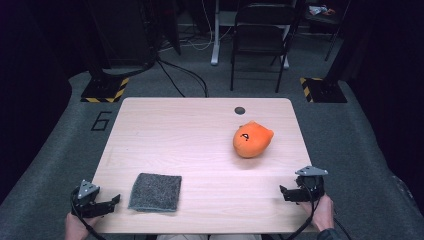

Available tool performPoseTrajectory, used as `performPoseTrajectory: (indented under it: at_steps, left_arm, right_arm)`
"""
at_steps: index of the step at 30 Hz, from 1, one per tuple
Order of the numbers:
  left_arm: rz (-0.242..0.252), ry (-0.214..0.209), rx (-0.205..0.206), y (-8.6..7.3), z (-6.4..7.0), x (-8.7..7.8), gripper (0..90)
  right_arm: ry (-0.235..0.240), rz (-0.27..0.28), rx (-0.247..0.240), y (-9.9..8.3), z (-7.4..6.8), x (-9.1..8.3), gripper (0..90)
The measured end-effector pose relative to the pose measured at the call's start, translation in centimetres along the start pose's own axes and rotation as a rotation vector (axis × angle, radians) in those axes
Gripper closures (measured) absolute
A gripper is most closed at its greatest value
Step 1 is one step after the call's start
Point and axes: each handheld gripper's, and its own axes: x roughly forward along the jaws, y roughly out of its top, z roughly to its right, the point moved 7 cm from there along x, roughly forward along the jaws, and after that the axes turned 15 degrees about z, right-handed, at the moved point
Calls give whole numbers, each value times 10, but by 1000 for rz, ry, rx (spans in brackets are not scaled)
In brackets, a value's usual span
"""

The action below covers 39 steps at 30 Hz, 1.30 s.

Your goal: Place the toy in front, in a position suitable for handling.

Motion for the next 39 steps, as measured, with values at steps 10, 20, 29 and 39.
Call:
performPoseTrajectory:
  at_steps: [10, 20, 29, 39]
  left_arm:
    - [0, 1, 0, 0, 0, 0, 121]
    - [0, 1, 0, 0, 0, 0, 121]
    - [0, 0, 0, 0, 0, 0, 121]
    - [-1, 1, 2, 0, 0, 0, 121]
  right_arm:
    - [35, 16, 17, 28, 1, 5, 23]
    - [72, 17, -2, 55, -2, 12, 32]
    - [126, 38, -21, 91, -18, 29, 36]
    - [163, 61, -51, 119, -33, 56, 47]
